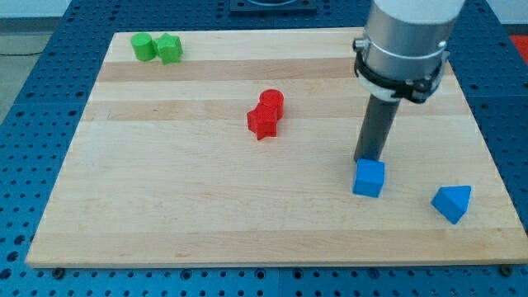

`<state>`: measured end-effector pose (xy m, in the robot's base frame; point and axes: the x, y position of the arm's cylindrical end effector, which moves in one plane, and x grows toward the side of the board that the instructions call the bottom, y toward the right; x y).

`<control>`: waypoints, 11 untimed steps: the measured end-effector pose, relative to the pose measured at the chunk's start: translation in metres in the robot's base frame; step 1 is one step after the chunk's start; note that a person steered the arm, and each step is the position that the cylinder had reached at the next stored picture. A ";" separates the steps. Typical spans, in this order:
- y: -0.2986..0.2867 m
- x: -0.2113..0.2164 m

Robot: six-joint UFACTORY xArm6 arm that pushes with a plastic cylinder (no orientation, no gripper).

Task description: Move the blue cube to the left side of the blue triangle

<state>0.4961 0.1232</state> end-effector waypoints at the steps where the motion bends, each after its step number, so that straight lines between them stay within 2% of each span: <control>1: -0.023 0.006; 2: -0.071 0.008; 3: -0.072 0.027; 6: 0.013 0.028; 9: 0.035 0.035; 10: 0.019 0.013; 11: 0.007 -0.033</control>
